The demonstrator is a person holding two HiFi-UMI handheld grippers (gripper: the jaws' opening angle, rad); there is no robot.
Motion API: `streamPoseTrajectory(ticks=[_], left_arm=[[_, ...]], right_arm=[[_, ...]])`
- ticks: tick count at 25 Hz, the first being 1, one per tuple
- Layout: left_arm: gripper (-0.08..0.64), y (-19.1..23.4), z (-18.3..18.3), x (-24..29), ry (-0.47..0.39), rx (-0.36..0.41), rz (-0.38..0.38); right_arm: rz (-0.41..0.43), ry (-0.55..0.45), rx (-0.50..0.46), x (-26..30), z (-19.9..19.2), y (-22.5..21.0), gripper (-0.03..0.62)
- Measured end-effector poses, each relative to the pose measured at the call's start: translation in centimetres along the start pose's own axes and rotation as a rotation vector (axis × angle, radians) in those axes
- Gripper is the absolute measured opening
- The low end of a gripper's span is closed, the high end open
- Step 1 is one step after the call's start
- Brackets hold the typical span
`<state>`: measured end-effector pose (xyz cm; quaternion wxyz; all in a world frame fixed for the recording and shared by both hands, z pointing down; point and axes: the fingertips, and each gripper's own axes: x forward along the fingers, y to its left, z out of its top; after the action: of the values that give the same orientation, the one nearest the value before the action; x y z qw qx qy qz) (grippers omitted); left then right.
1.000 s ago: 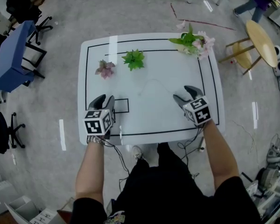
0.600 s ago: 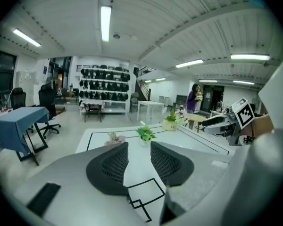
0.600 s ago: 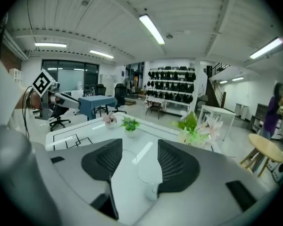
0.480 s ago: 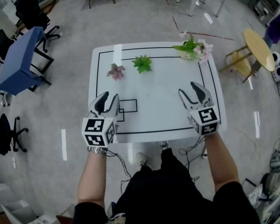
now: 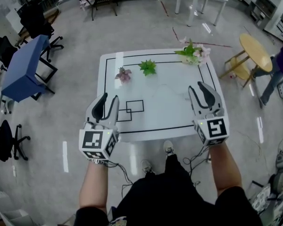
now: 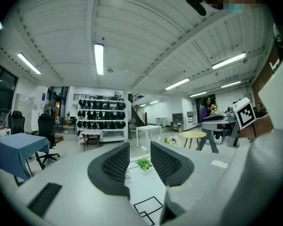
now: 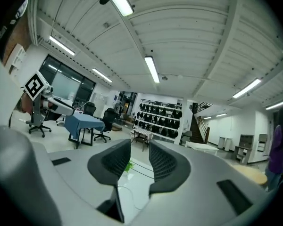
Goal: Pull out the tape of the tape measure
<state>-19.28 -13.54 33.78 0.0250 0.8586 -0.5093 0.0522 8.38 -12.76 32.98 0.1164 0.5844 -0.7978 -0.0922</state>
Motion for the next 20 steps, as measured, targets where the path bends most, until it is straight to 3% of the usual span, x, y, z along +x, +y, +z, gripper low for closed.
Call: streamPoseTrajectory(ticks=[6, 9, 20], left_arm=[[0.132, -0.3, 3.2, -3.4, -0.091, 0.028, -0.004], [0.132, -0.8, 4.1, -4.7, -0.107, 0.027, -0.008], [0.100, -5.6, 6.7, -8.0, -0.140, 0.044, 0.001]], right_arm=[[-0.036, -0.065, -0.005, -3.3, 3.8, 1.2, 0.070], [-0.051, -0.090, 0.003, -4.7, 5.0, 1.5, 0.001], [-0.009, -0.125, 0.054, -9.5, 6.7, 0.2, -0.003]])
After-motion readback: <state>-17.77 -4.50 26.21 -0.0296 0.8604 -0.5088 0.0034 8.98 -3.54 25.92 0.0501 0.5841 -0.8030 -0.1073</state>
